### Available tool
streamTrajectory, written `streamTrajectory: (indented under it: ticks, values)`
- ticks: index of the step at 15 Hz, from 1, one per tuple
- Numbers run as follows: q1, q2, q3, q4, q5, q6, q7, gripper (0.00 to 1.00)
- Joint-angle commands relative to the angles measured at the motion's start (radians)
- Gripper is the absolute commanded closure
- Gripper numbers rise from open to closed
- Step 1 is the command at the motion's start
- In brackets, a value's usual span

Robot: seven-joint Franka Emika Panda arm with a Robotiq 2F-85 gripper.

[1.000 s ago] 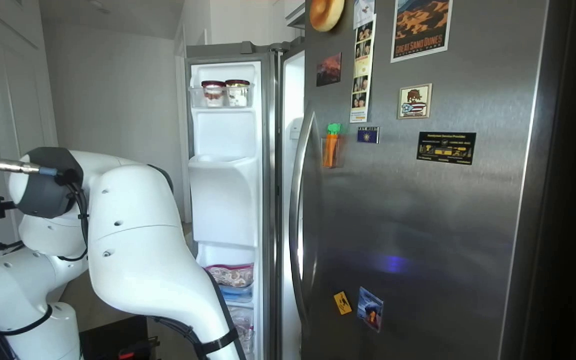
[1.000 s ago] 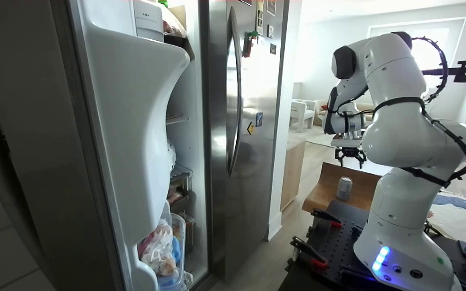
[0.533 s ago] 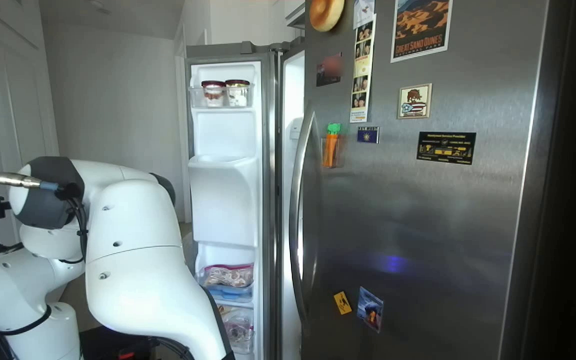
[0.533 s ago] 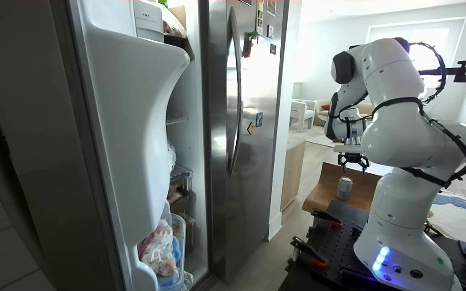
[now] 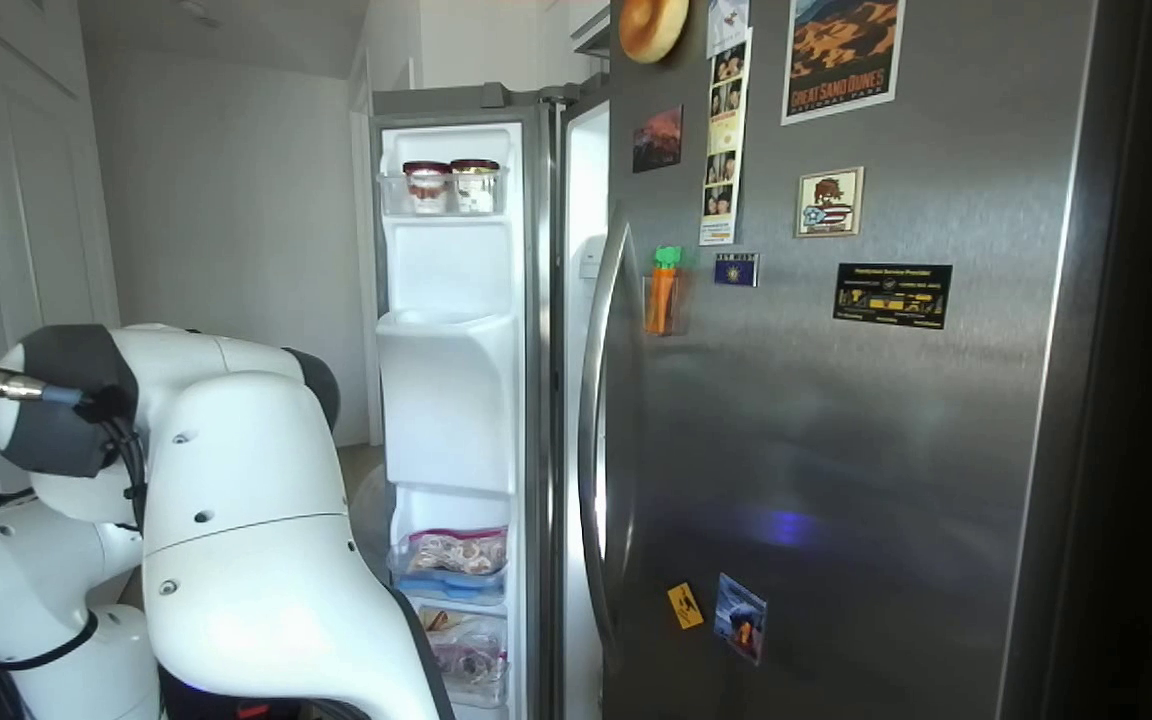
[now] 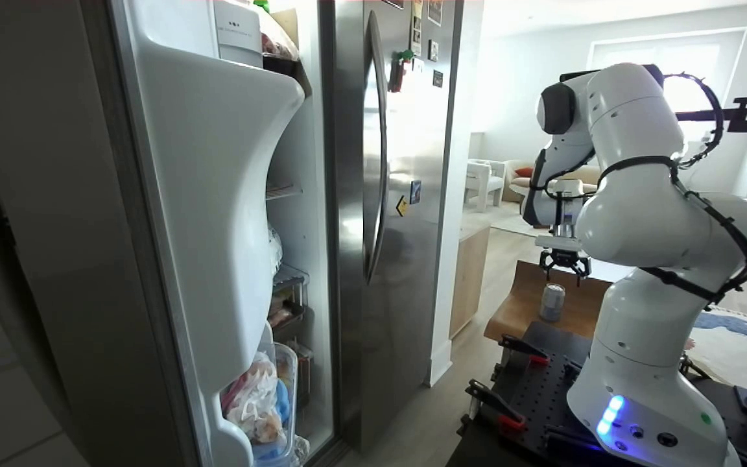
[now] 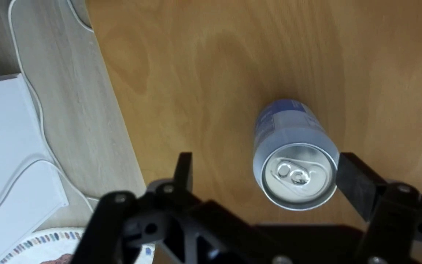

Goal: Take the can from the chair and put it on the second shelf in the fridge

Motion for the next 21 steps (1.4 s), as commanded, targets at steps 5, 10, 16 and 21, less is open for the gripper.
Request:
streamTrajectory:
  ticks: [5,10,16,21]
  values:
    - [-0.045,0.029,0.051,0.023,0.057,0.059,-0.051,0.00]
    - [-0.045,0.067,0.070,0.068,0.069,0.075,-0.039,0.00]
    - [-0.036,0.140,0.058,0.138,0.057,0.090,-0.018,0.00]
    - [-0.032,0.182,0.045,0.170,0.051,0.089,-0.010,0.00]
